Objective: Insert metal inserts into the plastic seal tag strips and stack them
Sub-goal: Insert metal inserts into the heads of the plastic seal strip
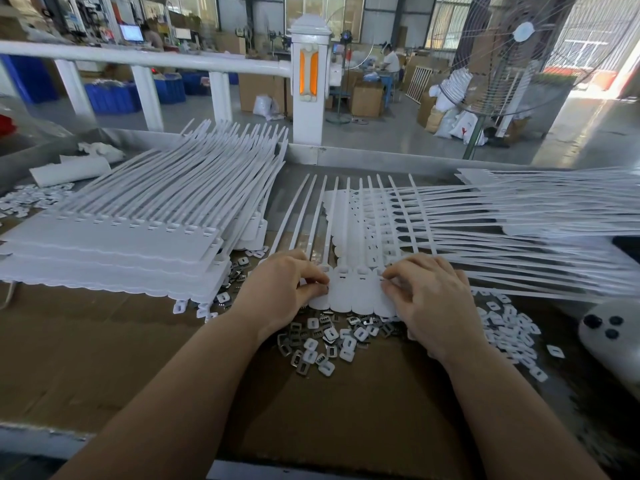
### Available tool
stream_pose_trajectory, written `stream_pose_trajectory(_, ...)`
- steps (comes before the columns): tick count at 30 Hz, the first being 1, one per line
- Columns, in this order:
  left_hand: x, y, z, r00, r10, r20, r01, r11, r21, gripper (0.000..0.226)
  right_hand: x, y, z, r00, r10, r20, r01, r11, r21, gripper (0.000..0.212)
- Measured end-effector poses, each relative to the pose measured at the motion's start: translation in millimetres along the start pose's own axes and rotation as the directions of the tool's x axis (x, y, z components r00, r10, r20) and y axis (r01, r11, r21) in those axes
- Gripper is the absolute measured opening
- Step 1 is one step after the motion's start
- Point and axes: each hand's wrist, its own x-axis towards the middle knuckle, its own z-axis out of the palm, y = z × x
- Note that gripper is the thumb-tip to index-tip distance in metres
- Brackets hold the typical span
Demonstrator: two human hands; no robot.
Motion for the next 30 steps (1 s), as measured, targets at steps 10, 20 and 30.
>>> stream_pose_trajectory(10,-2,-6,-1,0.995,-0.058,-0.087,0.055,0.998,-0.038,0.012,0,4,-1,0.998,0.056,0.023,-0.056,0.998,0.025,0.014)
stream_pose_trajectory(20,-4,-24,-8,0.946,-0.218,-0.240,0.189,0.972,-0.139,0.013,0,8,-2,0.998,0.068,-0.002,-0.068,0.998,0.011,0.014)
stream_pose_trajectory(30,-2,-14,-5,0.985,-0.151,-0.085,0.148,0.988,-0.039,0.015,0,-2,-6,0.995,-0.007,-0.099,0.005,1.000,-0.018,0.011)
